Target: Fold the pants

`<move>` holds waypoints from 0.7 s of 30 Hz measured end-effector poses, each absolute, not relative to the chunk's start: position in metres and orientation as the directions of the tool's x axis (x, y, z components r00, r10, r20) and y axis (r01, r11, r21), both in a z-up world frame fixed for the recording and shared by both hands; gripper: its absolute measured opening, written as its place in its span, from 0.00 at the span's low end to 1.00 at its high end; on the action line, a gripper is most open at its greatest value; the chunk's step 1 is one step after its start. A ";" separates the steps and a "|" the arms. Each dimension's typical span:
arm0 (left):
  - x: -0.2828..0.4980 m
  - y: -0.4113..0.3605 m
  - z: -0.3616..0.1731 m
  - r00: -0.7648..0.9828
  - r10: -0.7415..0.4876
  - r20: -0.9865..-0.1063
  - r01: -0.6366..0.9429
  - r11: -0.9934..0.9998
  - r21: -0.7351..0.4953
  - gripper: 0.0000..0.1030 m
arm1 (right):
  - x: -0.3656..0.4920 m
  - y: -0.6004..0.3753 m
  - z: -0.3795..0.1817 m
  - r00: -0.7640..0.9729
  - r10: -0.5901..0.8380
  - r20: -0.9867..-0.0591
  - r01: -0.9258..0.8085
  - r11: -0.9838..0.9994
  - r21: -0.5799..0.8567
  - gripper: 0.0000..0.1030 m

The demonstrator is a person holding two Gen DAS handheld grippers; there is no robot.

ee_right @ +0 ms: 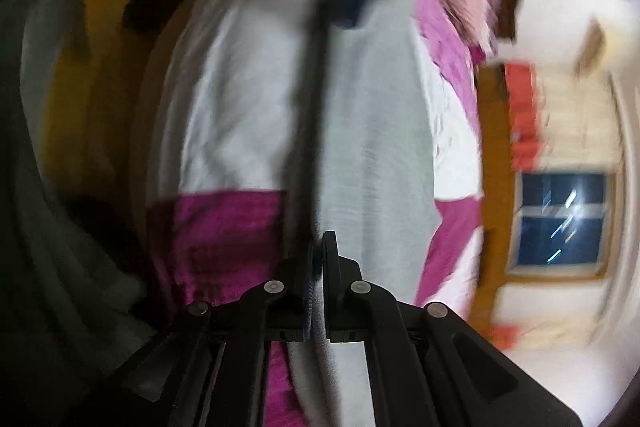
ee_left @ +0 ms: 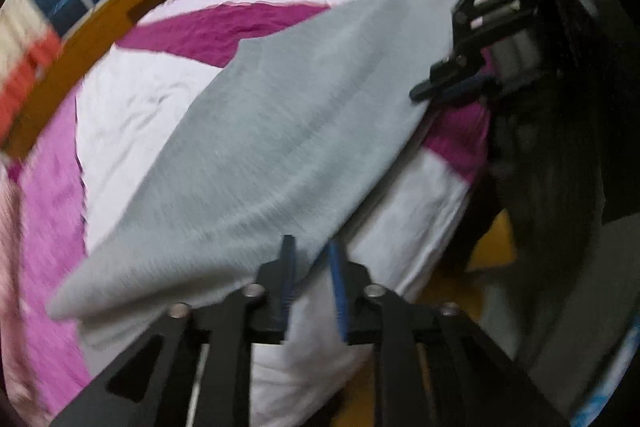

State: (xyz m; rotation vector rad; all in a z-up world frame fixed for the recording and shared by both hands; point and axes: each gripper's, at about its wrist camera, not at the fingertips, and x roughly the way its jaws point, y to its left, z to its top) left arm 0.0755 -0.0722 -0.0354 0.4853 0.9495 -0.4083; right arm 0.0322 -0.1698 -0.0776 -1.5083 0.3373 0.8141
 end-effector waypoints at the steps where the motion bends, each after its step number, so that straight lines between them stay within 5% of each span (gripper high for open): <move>1: 0.075 -0.068 -0.029 0.522 -0.141 -0.841 0.512 0.840 0.177 0.32 | 0.037 -0.171 -0.066 0.672 0.277 -0.687 -0.698 -0.073 -0.712 0.02; 8: 0.088 -0.052 0.005 0.587 -0.259 -0.767 0.388 0.922 -0.015 0.59 | 0.090 -0.203 0.007 0.562 0.383 -0.733 -0.818 0.393 -0.421 0.17; 21: 0.145 -0.061 -0.038 0.558 -0.257 -0.789 0.221 0.962 -0.158 0.61 | 0.161 -0.366 0.029 0.603 0.411 -0.684 -0.502 0.862 0.075 0.26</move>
